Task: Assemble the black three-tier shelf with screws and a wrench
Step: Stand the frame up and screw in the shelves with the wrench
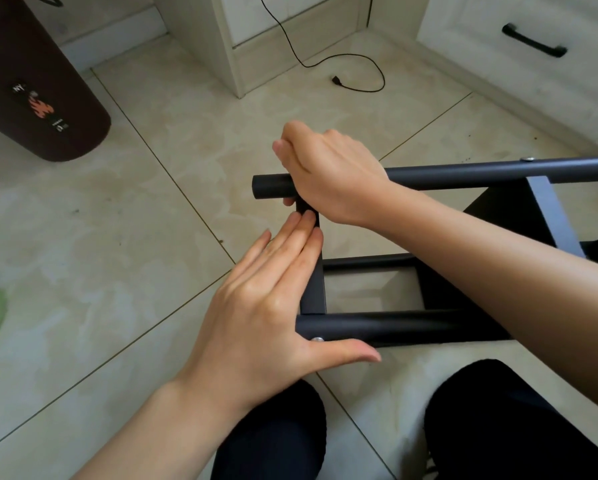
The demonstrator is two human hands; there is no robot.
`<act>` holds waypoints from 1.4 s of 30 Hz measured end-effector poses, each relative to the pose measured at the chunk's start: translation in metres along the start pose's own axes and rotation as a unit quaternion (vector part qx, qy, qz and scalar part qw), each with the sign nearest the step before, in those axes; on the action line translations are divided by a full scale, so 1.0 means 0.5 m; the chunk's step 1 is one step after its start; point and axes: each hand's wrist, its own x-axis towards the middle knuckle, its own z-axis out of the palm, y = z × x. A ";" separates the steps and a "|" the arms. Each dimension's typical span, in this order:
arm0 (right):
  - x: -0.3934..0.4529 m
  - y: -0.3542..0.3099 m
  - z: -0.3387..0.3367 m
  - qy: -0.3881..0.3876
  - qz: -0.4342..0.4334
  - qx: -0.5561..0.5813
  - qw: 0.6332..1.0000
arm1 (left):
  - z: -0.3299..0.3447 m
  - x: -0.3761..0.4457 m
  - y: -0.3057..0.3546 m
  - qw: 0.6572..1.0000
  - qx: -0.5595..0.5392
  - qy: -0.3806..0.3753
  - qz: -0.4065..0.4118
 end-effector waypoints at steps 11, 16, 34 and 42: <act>-0.003 0.003 0.005 0.021 -0.014 -0.016 1.000 | -0.047 0.005 -0.048 0.990 -0.010 -0.137 0.037; -0.004 -0.002 0.001 0.009 -0.011 -0.002 1.000 | -0.046 0.004 -0.049 0.989 -0.029 -0.136 0.042; -0.048 -0.001 -0.062 0.050 -0.022 0.176 0.983 | -0.047 -0.003 -0.038 0.991 -0.042 -0.121 0.042; -0.183 0.068 -0.099 -0.112 0.019 0.261 0.959 | -0.047 0.000 -0.040 0.993 -0.030 -0.104 0.054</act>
